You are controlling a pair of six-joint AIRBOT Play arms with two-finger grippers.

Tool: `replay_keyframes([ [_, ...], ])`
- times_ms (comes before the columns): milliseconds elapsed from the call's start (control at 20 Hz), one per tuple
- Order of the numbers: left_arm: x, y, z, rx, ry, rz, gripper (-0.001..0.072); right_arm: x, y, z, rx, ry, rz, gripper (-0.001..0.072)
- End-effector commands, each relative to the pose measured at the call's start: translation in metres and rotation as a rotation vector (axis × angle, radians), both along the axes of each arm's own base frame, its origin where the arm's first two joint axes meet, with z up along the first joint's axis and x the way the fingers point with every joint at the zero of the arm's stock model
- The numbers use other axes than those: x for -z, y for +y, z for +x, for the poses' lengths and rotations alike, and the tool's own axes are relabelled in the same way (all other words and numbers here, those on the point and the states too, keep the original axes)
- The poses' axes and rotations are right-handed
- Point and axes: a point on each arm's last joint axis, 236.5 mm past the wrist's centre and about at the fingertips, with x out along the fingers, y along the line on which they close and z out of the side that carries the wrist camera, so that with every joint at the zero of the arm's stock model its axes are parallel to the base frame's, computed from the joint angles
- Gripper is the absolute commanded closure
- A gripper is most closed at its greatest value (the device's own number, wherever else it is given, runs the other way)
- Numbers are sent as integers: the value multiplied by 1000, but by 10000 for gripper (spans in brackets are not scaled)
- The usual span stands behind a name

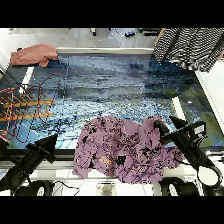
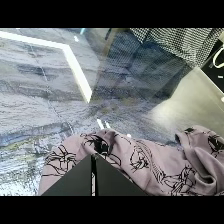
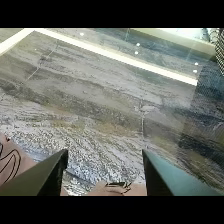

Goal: Fold the clothes and pants, and hang the long-sleeved shirts on hangers.

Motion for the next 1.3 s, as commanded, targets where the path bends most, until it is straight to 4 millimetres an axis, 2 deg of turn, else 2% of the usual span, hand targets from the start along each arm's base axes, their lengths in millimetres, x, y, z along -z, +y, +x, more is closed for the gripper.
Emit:
replay_keyframes([
  [0, 0, 0, 0, 0, 1, -1, 676, -8, -6, 4, 29, -36, 4, 152],
  [100, 0, 0, 0, -1, 1, -1, 675, -13, -10, 6, 48, -59, 6, 152],
  [700, 0, 0, 0, -2, 0, -1, 675, -13, -9, 6, 45, -53, 20, 152],
  [1250, 0, 0, 0, -1, 0, -1, 671, 5, 11, -5, -6, 80, 171, 154],
])
